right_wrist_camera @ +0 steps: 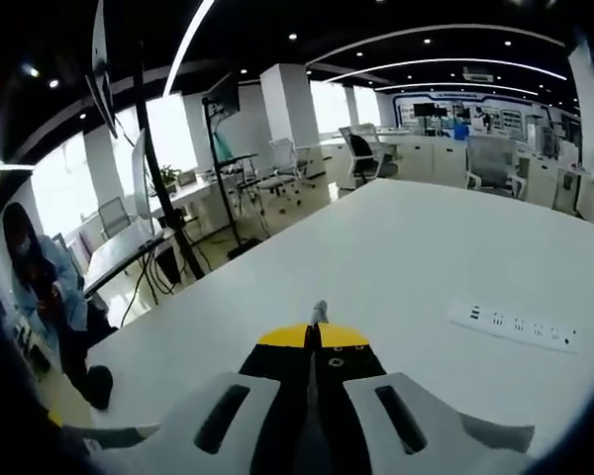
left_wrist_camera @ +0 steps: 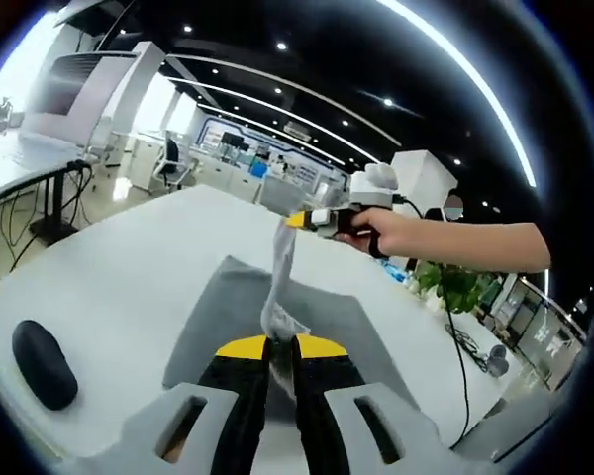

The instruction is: Fold the towel on the table until its edges align and the towel forms a compact rectangular stack.

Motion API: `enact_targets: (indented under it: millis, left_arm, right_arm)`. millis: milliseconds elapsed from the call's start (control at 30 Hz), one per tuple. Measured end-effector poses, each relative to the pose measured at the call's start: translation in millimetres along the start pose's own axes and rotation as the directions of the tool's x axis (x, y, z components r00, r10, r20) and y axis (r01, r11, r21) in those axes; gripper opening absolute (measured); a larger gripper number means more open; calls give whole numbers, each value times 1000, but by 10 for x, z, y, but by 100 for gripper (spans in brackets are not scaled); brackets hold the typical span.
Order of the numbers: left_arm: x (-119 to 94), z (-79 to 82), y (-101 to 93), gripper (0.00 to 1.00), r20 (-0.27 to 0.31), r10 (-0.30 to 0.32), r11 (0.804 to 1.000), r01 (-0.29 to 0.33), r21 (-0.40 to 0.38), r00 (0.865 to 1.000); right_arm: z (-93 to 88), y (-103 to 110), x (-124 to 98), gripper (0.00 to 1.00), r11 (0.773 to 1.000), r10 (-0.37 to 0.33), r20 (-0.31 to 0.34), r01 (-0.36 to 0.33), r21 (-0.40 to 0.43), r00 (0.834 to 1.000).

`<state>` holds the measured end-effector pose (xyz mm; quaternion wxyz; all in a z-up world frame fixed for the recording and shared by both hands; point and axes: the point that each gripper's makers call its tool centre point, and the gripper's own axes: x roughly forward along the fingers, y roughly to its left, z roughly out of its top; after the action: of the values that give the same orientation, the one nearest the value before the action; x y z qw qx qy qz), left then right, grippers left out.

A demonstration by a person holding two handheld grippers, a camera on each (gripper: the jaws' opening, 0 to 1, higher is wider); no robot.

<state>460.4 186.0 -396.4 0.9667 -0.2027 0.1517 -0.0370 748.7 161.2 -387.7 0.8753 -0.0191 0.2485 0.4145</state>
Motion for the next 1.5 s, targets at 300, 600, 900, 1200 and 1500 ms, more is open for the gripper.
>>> enact_targets:
  millis: [300,600,900,1200,1500]
  left_arm:
    - [5,-161,289,9,-9,95,995,-95,-23,995]
    - [36,-360,505,9,-41,121,991,-123,-60,992]
    - [120,-561,680,10,-96,155,983,-163,-89,983]
    - [119,-732,875,12,-129,219,960,-238,-151,967]
    - [66,-722,1013,14,-128,254,952,-271,-142,959]
  right_arm:
    - [-212,103,283,0,1000,0,-40,1,23,999]
    - [-397,248,557,0,1000,17,-79,-17,9,997]
    - [-600,204,815,0,1000,-1,-123,1,-7,992]
    - [-738,325,947,0,998,19,-136,-28,-64,990]
    - [-809,386,993,4,994,50,-147,-64,-91,988]
